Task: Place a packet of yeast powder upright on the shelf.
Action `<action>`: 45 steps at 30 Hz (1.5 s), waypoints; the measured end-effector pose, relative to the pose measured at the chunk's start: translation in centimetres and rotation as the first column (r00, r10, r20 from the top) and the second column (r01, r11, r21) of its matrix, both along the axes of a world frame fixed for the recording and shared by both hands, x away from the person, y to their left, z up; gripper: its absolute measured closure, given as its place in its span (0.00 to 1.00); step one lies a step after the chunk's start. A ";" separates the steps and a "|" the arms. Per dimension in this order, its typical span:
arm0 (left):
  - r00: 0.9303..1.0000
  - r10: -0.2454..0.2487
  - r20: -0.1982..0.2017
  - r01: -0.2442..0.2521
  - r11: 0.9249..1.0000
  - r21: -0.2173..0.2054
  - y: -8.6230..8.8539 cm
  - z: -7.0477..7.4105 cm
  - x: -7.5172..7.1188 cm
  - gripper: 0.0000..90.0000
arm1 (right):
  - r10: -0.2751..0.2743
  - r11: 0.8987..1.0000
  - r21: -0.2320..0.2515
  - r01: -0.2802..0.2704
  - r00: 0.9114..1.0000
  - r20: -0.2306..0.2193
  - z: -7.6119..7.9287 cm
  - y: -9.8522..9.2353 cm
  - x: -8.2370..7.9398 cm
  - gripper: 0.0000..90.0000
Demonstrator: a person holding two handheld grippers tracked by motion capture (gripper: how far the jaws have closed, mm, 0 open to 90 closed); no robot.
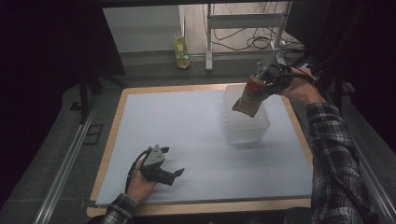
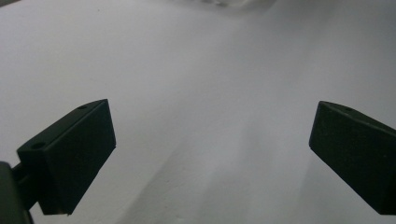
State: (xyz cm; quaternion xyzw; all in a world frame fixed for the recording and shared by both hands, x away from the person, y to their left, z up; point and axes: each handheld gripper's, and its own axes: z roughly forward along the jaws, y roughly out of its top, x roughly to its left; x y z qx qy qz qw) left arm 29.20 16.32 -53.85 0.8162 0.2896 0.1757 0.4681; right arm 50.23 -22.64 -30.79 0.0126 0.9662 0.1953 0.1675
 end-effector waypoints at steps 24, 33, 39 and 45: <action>1.000 -0.007 -0.006 0.007 1.000 0.013 -0.2 -0.1 0.0 0.01 | 0.064 0.998 0.006 -0.064 0.997 -0.053 -1.3 -1.0 -0.3 0.86; 1.000 -0.008 -0.005 0.008 1.000 0.013 -0.2 -0.1 -0.1 0.01 | 0.047 0.997 -0.056 -0.053 0.995 -0.088 -2.9 -0.2 0.3 0.86; 1.000 -0.008 -0.005 0.008 1.000 0.013 -0.2 -0.1 -0.1 0.01 | 0.016 0.997 -0.078 -0.024 0.994 -0.105 -3.8 0.1 0.9 0.86; 1.000 -0.010 -0.005 0.010 1.000 0.016 -0.2 -0.1 -0.1 0.01 | -0.001 0.996 -0.086 -0.009 0.993 -0.119 -5.1 0.4 1.4 0.85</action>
